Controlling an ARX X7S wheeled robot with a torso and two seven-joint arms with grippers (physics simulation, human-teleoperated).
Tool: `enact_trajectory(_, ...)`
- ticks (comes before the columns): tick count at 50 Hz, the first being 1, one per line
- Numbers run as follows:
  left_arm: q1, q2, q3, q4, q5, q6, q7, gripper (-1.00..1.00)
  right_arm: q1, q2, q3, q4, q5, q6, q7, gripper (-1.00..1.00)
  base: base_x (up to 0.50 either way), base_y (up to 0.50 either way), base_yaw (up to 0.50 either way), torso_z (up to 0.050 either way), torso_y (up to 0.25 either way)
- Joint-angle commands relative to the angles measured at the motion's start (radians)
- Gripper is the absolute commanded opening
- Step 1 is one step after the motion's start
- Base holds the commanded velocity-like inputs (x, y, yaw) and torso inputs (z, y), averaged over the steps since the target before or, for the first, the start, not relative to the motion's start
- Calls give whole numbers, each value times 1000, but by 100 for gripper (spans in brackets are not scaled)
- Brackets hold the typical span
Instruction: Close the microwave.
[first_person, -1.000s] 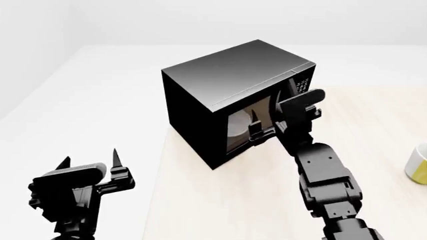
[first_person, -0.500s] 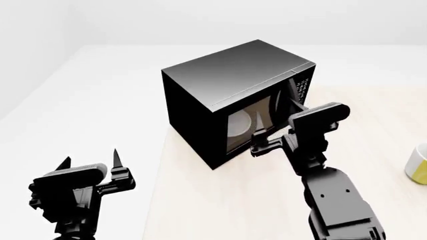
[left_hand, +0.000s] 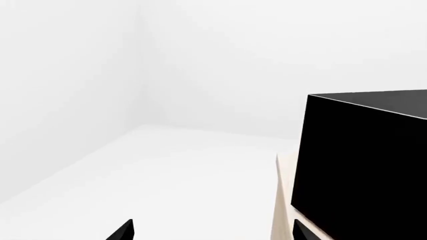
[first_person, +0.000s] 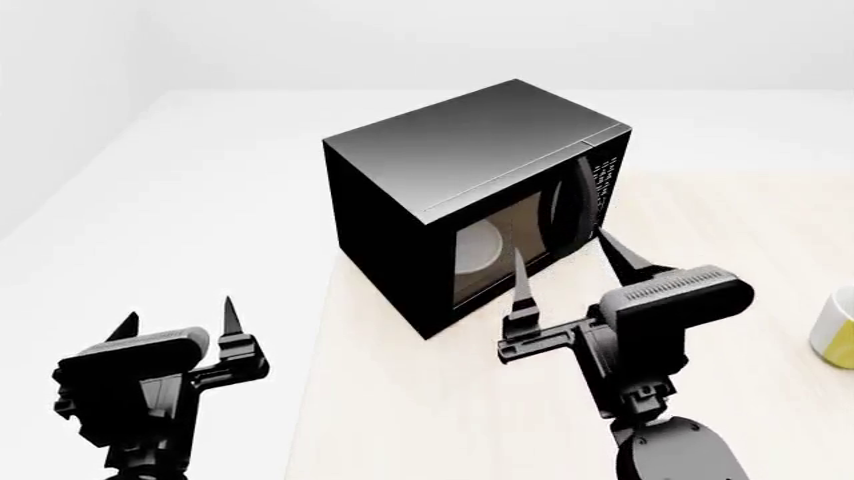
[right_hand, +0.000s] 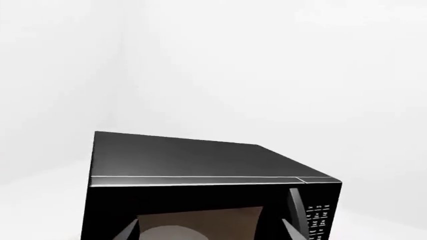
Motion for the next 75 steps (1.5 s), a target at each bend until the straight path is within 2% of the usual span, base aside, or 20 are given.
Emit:
enact_trajectory(1, 9, -5, -5, 16, -6, 4, -3, 100, -92, -7, 16, -101, 13, -42, 33, 100, 0, 0, 0, 0, 0)
enact_trajectory(22, 19, -9, -5, 26, -8, 14, -5, 100, -168, 8, 24, -194, -48, -211, 89, 100, 0, 0, 0, 0, 0)
enact_trajectory(43, 17, -11, -3, 22, -12, 17, -5, 100, -199, 27, 55, -265, -73, -266, 137, 100, 0, 0, 0, 0, 0)
enact_trajectory(75, 30, -24, -11, 58, -28, 8, -19, 100, -251, 45, 60, -353, -212, -330, 212, 100, 0, 0, 0, 0, 0)
